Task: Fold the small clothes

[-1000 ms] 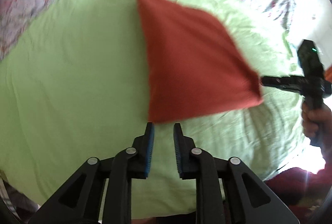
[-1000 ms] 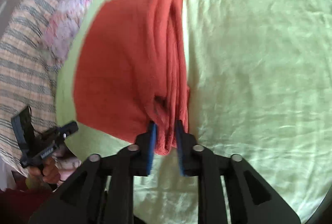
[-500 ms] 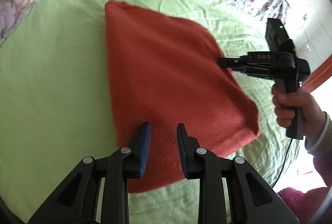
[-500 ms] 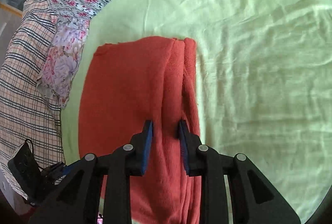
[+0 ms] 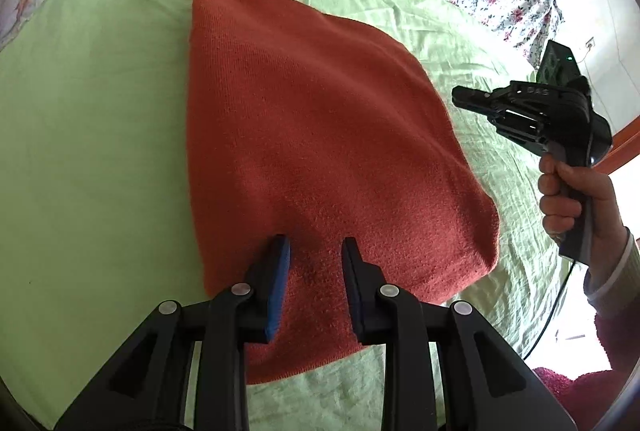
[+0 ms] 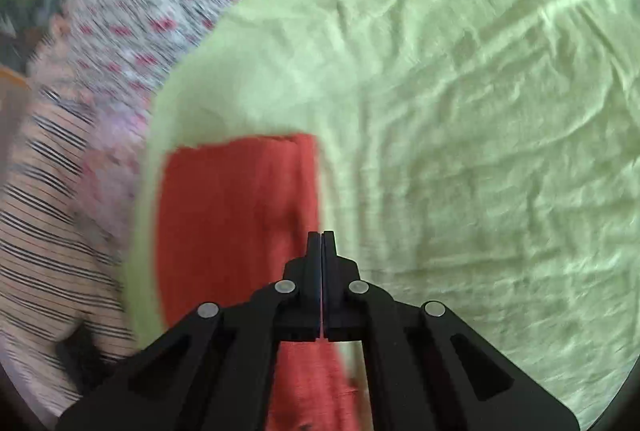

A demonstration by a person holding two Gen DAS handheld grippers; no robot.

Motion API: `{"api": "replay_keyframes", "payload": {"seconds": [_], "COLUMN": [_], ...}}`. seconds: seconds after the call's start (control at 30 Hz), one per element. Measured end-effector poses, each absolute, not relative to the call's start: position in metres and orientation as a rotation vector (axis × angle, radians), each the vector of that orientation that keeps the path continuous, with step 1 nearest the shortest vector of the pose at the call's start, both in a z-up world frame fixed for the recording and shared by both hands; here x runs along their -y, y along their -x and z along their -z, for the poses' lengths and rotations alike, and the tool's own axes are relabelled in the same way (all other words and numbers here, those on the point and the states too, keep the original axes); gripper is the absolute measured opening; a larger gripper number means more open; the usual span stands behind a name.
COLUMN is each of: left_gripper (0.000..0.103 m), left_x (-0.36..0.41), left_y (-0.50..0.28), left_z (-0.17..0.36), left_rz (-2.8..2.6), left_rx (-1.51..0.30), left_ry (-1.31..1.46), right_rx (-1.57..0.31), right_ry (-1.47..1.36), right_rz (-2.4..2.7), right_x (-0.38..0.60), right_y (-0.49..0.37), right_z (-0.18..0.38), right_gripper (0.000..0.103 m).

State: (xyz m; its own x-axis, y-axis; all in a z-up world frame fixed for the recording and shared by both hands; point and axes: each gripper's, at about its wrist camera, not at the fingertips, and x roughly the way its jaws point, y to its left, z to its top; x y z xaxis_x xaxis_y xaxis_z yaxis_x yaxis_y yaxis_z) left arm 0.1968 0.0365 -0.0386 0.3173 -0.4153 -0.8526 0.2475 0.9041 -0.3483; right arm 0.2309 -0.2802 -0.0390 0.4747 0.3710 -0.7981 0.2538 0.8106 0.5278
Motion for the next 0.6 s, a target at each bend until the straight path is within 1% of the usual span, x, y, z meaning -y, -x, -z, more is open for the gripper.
{"api": "replay_keyframes", "payload": {"seconds": [0.03,0.1,0.13,0.27,0.3,0.33,0.37,0.43,0.5,0.57,0.6], "left_gripper": [0.027,0.028,0.028,0.028,0.029,0.029,0.029,0.029,0.029,0.028,0.027], "left_x": [-0.037,-0.037,-0.037,-0.038,-0.038,-0.038,-0.038,-0.037,-0.035,-0.031,-0.028], "left_y": [-0.197,-0.197,-0.197,-0.195,-0.195,-0.195,-0.195,-0.195,-0.196,-0.198,-0.2], "left_z": [0.038,0.036,0.034,0.027,0.027,0.029,0.03,0.028,0.025,0.034,0.04], "left_rz": [0.439,0.439,0.44,0.453,0.457,0.457,0.456,0.465,0.476,0.489,0.492], "left_rx": [-1.173,-1.175,-1.175,-1.167,-1.169,-1.174,-1.179,-1.178,-1.167,-1.19,-1.205], "left_ry": [0.166,0.175,0.179,0.167,0.162,0.156,0.154,0.159,0.158,0.165,0.172], "right_rx": [-1.096,-1.093,-1.101,-1.12,-1.128,-1.15,-1.174,-1.182,-1.133,-1.101,-1.118], "right_ry": [-0.657,-0.645,-0.63,-0.618,-0.609,-0.587,-0.561,-0.531,-0.517,-0.455,-0.424], "right_rz": [-0.092,-0.121,-0.136,-0.163,-0.166,-0.156,-0.143,-0.133,-0.132,-0.126,-0.113], "right_x": [0.278,0.27,0.264,0.248,0.245,0.24,0.236,0.234,0.234,0.231,0.23], "right_y": [-0.229,-0.226,-0.225,-0.225,-0.224,-0.226,-0.228,-0.228,-0.226,-0.223,-0.227], "right_z": [0.036,0.033,0.033,0.041,0.043,0.048,0.052,0.049,0.031,0.018,0.021], "right_gripper": [0.017,0.031,0.032,0.032,0.03,0.012,0.011,0.01,0.01,0.009,0.009]}}
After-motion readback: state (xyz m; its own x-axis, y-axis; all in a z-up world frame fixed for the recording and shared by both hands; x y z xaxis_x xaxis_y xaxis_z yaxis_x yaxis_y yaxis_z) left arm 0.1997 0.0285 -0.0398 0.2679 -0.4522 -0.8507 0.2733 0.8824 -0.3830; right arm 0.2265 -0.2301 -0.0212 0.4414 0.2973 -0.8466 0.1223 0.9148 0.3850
